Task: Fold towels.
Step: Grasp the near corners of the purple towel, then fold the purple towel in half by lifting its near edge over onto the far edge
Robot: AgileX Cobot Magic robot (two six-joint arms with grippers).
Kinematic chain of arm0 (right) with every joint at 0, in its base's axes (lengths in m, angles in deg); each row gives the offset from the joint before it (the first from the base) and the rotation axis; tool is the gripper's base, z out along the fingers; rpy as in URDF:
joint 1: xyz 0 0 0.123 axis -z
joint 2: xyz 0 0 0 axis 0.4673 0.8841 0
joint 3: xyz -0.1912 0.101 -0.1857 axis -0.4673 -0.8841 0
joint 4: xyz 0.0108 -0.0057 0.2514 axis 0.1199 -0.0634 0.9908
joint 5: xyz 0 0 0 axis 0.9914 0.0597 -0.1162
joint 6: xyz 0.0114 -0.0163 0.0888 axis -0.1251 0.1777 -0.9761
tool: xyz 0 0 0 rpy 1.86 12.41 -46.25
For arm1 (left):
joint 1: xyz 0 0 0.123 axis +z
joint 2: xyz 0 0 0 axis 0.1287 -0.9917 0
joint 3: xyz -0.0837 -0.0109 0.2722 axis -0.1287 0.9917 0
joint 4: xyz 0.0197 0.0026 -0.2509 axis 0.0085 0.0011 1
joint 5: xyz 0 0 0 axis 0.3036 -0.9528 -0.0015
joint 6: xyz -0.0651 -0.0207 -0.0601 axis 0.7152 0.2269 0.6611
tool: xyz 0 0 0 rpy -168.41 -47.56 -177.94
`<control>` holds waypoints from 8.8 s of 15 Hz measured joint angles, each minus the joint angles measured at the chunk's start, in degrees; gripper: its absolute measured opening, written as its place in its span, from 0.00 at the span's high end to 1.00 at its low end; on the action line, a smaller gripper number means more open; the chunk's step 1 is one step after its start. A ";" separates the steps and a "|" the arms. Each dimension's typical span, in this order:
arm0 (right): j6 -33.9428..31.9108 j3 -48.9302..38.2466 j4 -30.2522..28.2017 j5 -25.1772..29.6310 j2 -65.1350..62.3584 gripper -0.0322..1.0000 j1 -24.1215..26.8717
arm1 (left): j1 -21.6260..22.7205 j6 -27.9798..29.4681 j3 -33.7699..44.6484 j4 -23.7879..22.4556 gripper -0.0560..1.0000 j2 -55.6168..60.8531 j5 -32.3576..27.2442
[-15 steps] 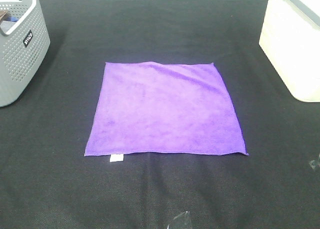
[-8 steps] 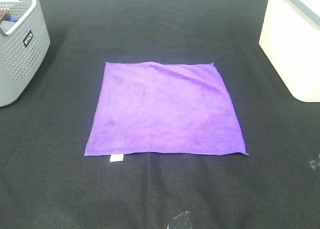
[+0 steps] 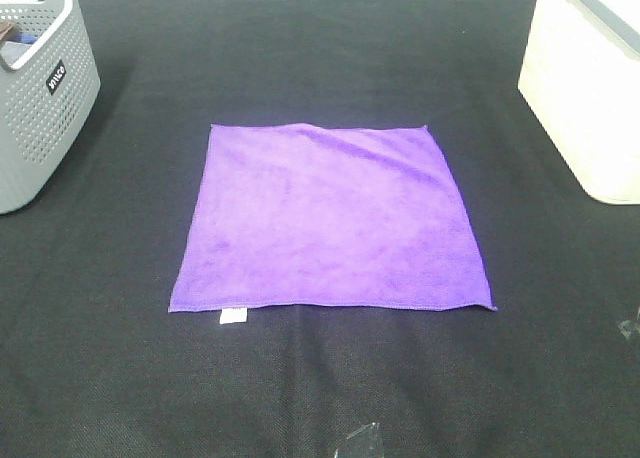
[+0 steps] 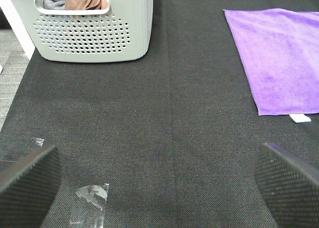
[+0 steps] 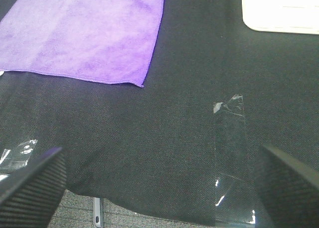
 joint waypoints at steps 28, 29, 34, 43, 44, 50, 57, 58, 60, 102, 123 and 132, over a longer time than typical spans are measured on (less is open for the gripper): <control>-0.29 2.35 -0.34 0.80 2.64 0.03 0.00 | 0.00 -0.23 -1.03 -0.17 0.01 -2.06 -0.23; -0.29 2.35 -0.34 0.80 2.64 0.03 0.00 | 0.00 -0.23 -1.03 -0.17 0.01 -2.06 -0.23; -2.23 15.13 4.81 -2.23 46.52 0.03 0.00 | 0.00 -1.83 -17.76 0.40 0.02 -44.52 -4.07; 17.07 28.42 27.73 -9.22 81.30 0.03 0.00 | 0.34 -21.72 -28.07 25.90 0.03 -79.87 3.90; 17.36 30.02 27.79 -9.22 83.48 0.03 0.00 | 0.40 -23.72 -29.16 28.07 0.04 -83.25 3.90; 19.88 37.24 28.65 -10.37 94.42 0.03 0.00 | 0.40 -26.64 -39.13 34.49 0.09 -102.04 3.55; 21.49 37.30 29.39 -10.94 107.60 0.03 0.00 | 0.40 -30.71 -43.09 40.39 0.09 -114.76 5.39; 21.49 37.30 29.45 -11.29 109.66 0.03 0.00 | 0.40 -30.88 -43.09 40.68 0.09 -114.82 7.39; 21.89 37.30 29.39 -12.32 112.36 0.03 0.00 | 0.40 -30.83 -43.14 41.31 0.09 -114.82 8.19; 33.00 38.22 35.29 -10.60 119.86 0.07 4.87 | -0.46 -39.13 -44.06 50.65 0.09 -126.11 4.41; 31.51 38.56 43.83 -16.50 125.19 0.87 -5.27 | -15.01 -38.90 -43.66 54.20 0.84 -127.88 14.78; 31.00 32.03 43.14 -15.01 119.46 0.96 -5.61 | -15.01 -43.20 -42.57 49.45 0.95 -121.58 13.01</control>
